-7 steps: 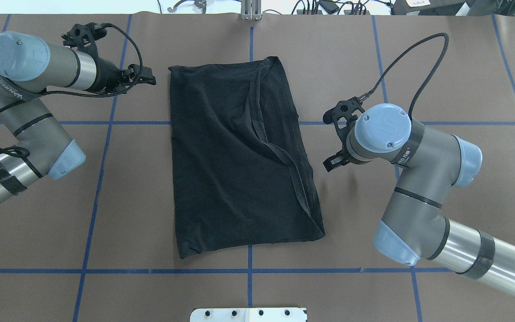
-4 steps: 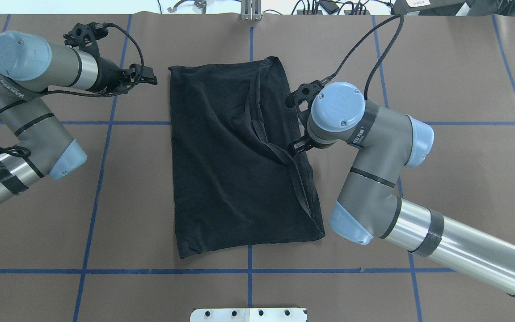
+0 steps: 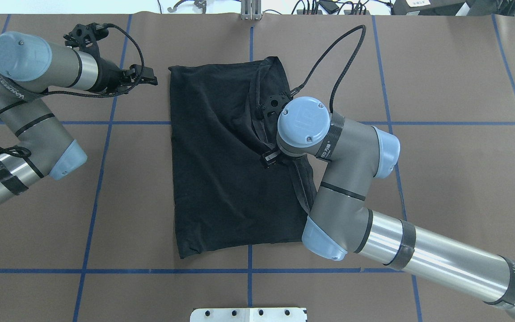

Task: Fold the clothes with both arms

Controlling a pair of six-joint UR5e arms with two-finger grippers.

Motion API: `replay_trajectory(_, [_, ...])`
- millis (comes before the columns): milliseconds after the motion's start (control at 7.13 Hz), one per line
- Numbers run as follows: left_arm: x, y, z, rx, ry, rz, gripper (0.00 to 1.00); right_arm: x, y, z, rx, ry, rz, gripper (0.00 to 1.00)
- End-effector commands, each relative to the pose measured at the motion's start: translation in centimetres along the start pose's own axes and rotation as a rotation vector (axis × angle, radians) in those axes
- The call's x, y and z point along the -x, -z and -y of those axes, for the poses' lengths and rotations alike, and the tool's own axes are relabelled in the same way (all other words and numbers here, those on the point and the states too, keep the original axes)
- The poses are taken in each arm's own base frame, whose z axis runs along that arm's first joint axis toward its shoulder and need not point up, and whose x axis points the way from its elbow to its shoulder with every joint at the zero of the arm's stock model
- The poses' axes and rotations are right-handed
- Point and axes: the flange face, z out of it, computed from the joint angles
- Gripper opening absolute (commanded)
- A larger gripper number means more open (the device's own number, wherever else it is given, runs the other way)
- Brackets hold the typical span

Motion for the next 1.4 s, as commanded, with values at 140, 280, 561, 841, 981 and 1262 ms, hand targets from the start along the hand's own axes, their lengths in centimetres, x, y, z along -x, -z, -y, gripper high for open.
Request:
replay_trajectory(140, [0.1,0.0,0.0,0.001,0.001,0.002,1.00,2.0,-2.5,0.8,-0.012,0.017,-0.041,0.99])
replay_trajectory(280, [0.1,0.0,0.0,0.000,0.000,0.001,1.00,1.7,-4.0,1.0,-0.033,0.015,-0.028,0.98])
replay_trajectory(561, [0.0,0.0,0.0,-0.001,-0.001,-0.002,1.00,-0.5,-5.1,1.9,-0.036,-0.001,-0.052,0.88])
replay_trajectory(841, [-0.1,-0.3,-0.4,0.006,-0.002,-0.003,1.00,-5.1,-5.3,3.4,-0.034,-0.011,-0.090,0.45])
replay_trajectory(981, [-0.4,-0.4,-0.8,0.011,0.031,-0.006,1.00,-8.1,-5.1,4.0,-0.028,0.026,-0.104,0.31])
replay_trajectory(1262, [-1.0,-0.9,-1.7,0.026,0.036,-0.012,1.00,-12.1,-5.4,3.4,0.002,0.048,-0.105,0.25])
